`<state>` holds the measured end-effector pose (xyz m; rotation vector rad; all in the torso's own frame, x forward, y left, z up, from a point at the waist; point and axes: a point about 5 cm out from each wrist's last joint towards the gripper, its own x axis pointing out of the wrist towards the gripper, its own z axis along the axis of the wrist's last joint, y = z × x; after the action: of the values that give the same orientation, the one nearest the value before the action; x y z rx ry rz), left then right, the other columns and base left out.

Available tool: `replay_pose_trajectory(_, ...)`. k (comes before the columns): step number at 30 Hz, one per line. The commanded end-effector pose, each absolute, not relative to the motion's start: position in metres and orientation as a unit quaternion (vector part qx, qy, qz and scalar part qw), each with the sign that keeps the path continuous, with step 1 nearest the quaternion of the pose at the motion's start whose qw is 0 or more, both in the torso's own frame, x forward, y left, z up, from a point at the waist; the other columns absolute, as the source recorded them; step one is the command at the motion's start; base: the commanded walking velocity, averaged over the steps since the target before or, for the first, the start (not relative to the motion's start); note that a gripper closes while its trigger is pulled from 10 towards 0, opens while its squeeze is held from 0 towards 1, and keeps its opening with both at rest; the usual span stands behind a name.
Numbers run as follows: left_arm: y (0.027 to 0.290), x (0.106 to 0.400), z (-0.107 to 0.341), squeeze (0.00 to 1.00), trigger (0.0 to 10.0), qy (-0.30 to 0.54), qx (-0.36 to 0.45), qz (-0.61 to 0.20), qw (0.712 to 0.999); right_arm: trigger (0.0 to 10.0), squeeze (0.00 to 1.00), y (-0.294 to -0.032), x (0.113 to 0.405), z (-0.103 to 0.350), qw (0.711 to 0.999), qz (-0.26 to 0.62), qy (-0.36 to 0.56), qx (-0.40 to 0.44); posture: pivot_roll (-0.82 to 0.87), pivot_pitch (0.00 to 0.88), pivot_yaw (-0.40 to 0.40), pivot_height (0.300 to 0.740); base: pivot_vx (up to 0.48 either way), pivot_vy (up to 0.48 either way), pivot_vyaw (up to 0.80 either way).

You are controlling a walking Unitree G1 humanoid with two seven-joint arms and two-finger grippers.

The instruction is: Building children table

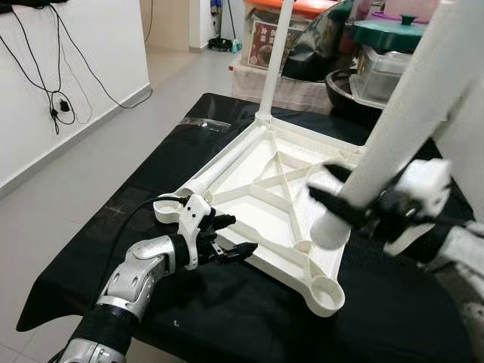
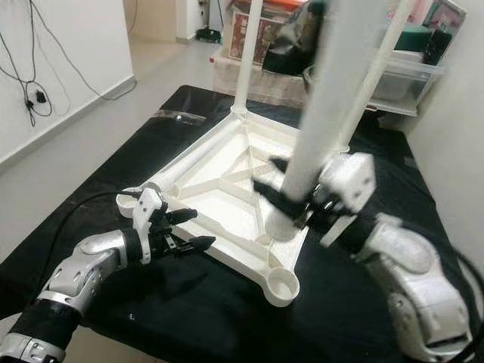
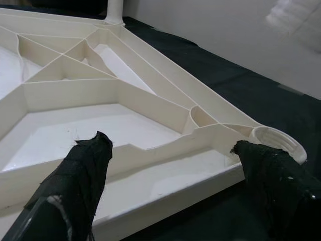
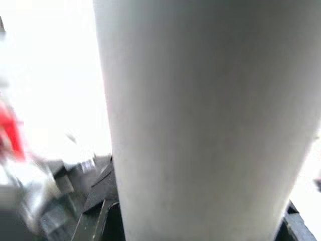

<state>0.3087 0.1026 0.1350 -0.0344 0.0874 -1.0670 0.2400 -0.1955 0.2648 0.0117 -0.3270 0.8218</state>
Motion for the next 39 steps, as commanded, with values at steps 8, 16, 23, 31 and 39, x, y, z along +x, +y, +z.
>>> replay_pose_trajectory(8, 0.107, 0.304, 0.148, 0.00, 10.0, 0.033, -0.041, -0.541, 0.839, 0.0, 0.00, -0.178, 0.235, 0.263, 0.858, 0.453, -0.158, 0.185, 0.12, 0.000, -0.122, 0.740, 0.000, 0.000, 0.00)
replay_pose_trajectory(16, 0.105, 0.289, 0.154, 0.00, 10.0, 0.043, -0.054, -0.602, 0.795, 0.0, 0.00, -0.164, 0.231, 0.255, 0.838, 0.479, -0.127, 0.230, 0.13, 0.000, -0.121, 0.740, 0.000, 0.000, 0.00)
replay_pose_trajectory(23, 0.095, 0.275, 0.161, 0.00, 10.0, 0.049, -0.053, -0.669, 0.740, 0.0, 0.00, -0.160, 0.234, 0.253, 0.833, 0.485, -0.120, 0.237, 0.13, 0.000, -0.115, 0.740, 0.000, 0.000, 0.00)
replay_pose_trajectory(31, 0.085, 0.270, 0.174, 0.00, 10.0, 0.043, -0.049, -0.716, 0.695, 0.0, 0.00, -0.151, 0.235, 0.248, 0.827, 0.496, -0.107, 0.241, 0.13, 0.000, -0.110, 0.740, 0.000, 0.000, 0.00)
replay_pose_trajectory(39, 0.083, 0.278, 0.177, 0.00, 10.0, 0.036, -0.029, -0.709, 0.704, 0.0, 0.00, -0.141, 0.232, 0.241, 0.819, 0.509, -0.093, 0.249, 0.12, 0.000, -0.101, 0.740, 0.000, 0.000, 0.00)
